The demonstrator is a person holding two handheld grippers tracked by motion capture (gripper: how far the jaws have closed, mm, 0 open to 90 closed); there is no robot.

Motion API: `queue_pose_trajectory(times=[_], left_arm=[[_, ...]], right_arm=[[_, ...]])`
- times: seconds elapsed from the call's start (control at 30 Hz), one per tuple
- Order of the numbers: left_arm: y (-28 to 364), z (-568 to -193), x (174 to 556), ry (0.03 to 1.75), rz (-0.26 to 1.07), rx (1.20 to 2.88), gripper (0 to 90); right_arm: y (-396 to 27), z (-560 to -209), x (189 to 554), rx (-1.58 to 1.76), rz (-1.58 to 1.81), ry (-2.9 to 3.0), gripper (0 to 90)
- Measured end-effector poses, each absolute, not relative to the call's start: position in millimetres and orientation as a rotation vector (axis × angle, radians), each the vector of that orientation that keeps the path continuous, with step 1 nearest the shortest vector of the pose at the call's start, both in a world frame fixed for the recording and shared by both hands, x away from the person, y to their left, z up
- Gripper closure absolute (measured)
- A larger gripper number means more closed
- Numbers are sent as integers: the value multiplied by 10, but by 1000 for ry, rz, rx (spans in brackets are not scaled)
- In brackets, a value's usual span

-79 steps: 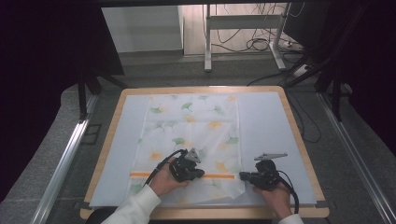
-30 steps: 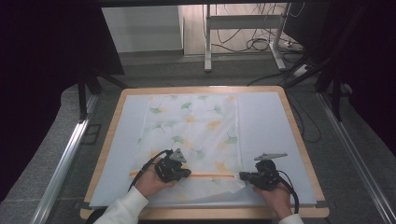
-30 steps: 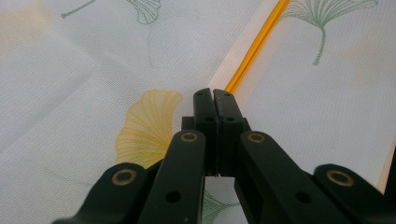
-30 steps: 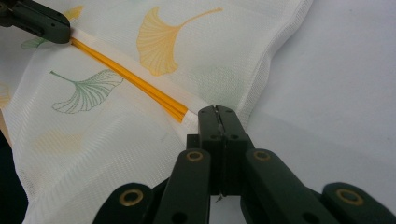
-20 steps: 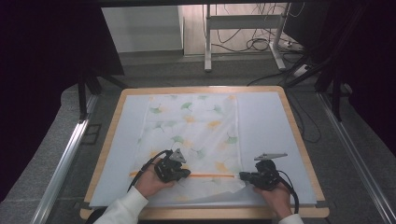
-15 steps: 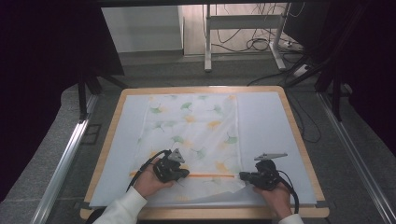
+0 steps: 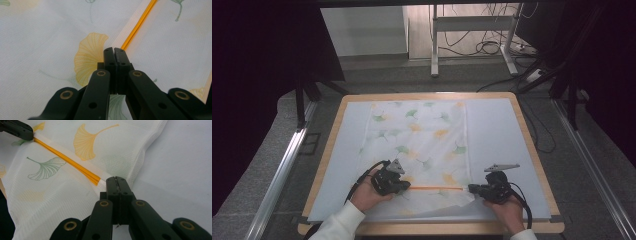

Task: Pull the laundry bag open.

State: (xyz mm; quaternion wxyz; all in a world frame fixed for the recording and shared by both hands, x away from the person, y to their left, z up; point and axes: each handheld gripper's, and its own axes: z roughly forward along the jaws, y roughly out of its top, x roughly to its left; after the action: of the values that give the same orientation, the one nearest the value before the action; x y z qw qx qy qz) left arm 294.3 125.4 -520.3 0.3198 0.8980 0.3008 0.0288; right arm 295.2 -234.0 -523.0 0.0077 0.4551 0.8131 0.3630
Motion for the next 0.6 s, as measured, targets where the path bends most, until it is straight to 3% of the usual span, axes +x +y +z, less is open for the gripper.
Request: queue_pose_trajectory(times=[0.6], left_arm=[[1375, -5202, 2931, 814, 88, 2364, 900]], right_arm=[[-2340, -5230, 2952, 1422, 1134, 2542, 897]])
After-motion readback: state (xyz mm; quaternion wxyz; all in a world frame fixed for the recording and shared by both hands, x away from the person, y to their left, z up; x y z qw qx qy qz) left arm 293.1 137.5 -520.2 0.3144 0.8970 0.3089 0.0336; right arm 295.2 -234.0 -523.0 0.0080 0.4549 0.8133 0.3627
